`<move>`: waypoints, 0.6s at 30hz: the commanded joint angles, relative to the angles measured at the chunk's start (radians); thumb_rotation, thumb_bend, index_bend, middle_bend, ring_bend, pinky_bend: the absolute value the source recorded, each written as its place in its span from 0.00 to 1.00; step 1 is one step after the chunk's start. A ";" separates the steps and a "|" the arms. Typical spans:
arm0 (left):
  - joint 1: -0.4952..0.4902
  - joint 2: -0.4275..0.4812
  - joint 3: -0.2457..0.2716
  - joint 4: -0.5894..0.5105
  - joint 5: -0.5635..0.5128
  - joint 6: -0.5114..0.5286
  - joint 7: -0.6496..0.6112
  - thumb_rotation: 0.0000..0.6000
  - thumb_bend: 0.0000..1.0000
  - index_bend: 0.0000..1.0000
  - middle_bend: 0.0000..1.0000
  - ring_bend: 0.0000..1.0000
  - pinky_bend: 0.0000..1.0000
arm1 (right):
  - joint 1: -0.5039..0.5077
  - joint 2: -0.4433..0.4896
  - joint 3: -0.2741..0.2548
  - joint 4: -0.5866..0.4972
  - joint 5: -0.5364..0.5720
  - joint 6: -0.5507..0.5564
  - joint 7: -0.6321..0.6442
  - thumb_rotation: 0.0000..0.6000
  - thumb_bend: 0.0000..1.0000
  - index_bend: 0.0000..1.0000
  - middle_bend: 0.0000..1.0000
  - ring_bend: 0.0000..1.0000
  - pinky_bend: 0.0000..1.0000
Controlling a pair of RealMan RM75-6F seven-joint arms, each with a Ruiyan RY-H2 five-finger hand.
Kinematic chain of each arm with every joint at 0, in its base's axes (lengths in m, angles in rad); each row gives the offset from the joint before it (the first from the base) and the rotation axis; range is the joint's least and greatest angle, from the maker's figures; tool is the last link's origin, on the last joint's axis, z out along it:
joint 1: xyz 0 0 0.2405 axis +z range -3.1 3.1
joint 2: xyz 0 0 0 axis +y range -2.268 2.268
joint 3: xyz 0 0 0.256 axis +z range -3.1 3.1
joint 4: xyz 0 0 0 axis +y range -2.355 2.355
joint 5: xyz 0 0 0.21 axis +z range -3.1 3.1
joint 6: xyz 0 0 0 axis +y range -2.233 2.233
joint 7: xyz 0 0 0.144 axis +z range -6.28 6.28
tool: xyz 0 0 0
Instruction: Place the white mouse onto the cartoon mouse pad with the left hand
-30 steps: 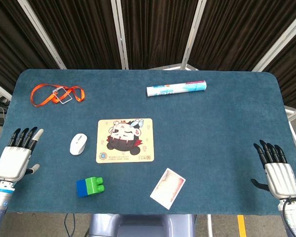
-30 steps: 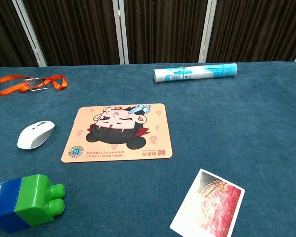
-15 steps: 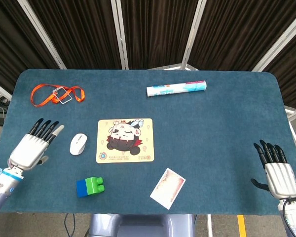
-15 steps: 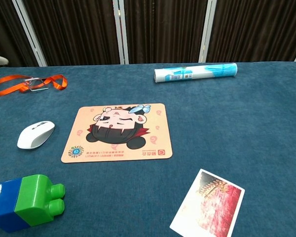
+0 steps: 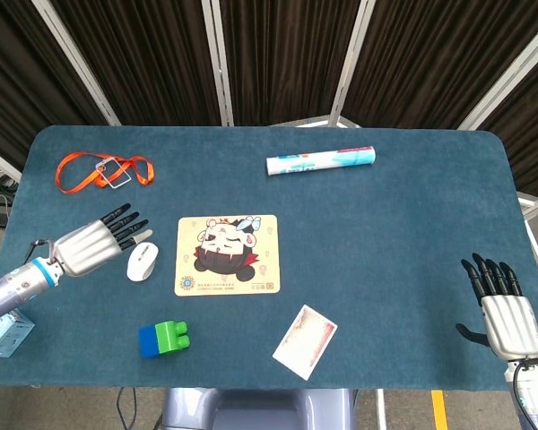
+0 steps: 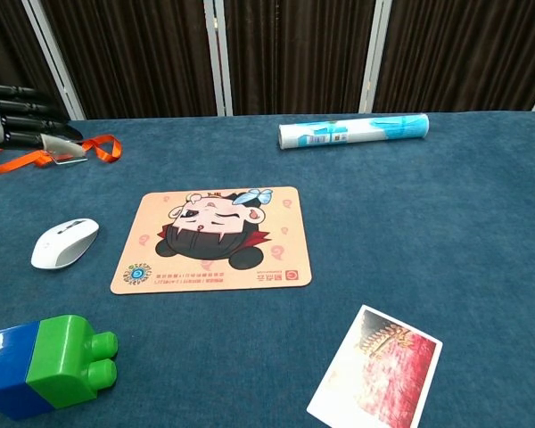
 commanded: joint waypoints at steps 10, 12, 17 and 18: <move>-0.083 -0.107 0.094 0.200 0.101 0.006 -0.011 1.00 0.05 0.03 0.00 0.00 0.00 | -0.003 0.003 -0.002 0.000 -0.002 0.003 0.012 1.00 0.09 0.00 0.00 0.00 0.00; -0.090 -0.121 0.101 0.223 0.098 0.001 -0.020 1.00 0.06 0.04 0.00 0.00 0.00 | -0.003 0.003 -0.001 -0.001 -0.001 0.002 0.011 1.00 0.09 0.00 0.00 0.00 0.00; -0.103 -0.160 0.114 0.262 0.085 -0.001 -0.034 1.00 0.06 0.05 0.00 0.00 0.00 | -0.004 0.004 -0.001 -0.002 0.003 0.001 0.012 1.00 0.09 0.00 0.00 0.00 0.00; -0.105 -0.166 0.117 0.266 0.084 -0.006 -0.036 1.00 0.05 0.05 0.00 0.00 0.00 | -0.004 0.005 -0.001 -0.002 0.003 0.001 0.013 1.00 0.09 0.00 0.00 0.00 0.00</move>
